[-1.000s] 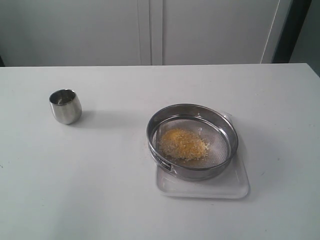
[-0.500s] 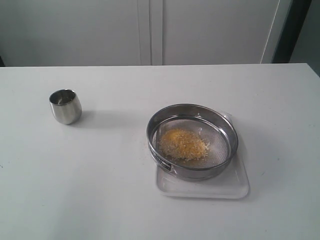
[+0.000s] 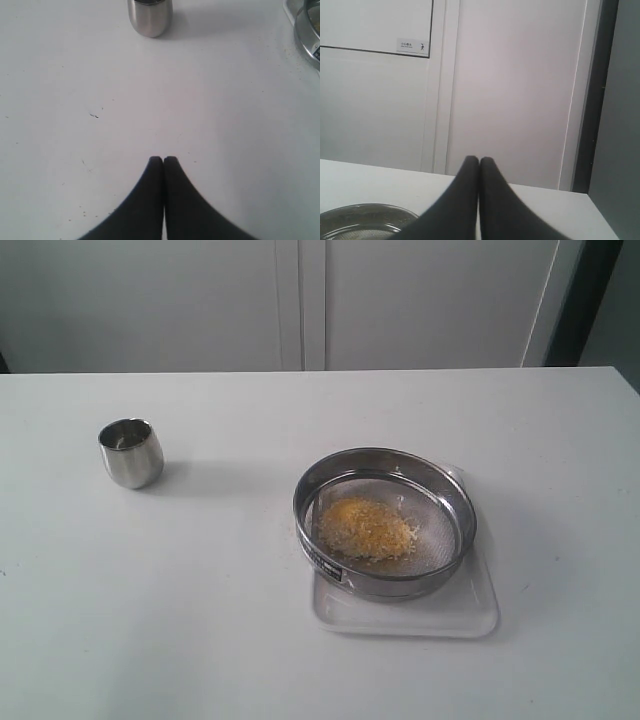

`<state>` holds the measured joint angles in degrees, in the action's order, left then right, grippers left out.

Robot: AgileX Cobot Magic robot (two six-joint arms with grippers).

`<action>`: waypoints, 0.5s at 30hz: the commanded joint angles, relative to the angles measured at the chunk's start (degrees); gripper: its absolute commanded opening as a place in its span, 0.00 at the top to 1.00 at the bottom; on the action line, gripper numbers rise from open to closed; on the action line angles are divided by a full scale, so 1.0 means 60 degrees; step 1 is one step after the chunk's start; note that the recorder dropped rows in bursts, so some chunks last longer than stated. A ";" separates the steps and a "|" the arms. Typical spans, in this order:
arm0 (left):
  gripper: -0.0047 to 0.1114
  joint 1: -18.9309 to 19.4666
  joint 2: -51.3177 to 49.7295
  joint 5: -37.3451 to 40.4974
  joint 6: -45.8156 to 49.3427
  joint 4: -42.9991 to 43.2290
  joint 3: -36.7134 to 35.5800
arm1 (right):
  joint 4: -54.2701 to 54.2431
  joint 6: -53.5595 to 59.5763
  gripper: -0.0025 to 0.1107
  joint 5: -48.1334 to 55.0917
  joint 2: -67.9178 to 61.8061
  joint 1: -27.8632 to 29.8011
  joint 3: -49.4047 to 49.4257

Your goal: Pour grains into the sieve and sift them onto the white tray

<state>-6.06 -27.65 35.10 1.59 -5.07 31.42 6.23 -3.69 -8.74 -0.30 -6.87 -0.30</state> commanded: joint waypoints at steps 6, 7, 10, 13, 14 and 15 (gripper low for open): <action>0.96 0.0035 0.0083 0.0079 0.0030 -0.0068 -0.0044 | -0.0120 -0.0005 0.98 0.1975 -0.0113 -0.0011 -0.0965; 0.96 0.0035 0.0083 0.0079 0.0030 -0.0068 -0.0044 | -0.0120 -0.0005 0.98 0.2487 -0.0547 -0.0011 -0.1432; 0.96 0.0035 0.0083 0.0079 0.0030 -0.0068 -0.0044 | -0.0120 -0.0182 0.98 0.3608 -0.2103 -0.0011 -0.2584; 0.96 0.0035 0.0083 0.0079 0.0030 -0.0068 -0.0044 | -0.0434 -0.0270 0.98 0.4414 -0.3932 -0.0011 -0.3599; 0.96 0.0035 0.0083 0.0079 0.0030 -0.0068 -0.0044 | -0.0605 -0.0270 0.98 0.4819 -0.4696 -0.0011 -0.4000; 0.96 0.0035 0.0083 0.0079 0.0030 -0.0068 -0.0044 | -0.0764 -0.0270 0.98 0.5148 -0.5291 -0.0011 -0.4297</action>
<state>-6.06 -27.65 35.10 1.59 -5.07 31.42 3.39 -4.89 18.22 -25.37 -6.87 -22.68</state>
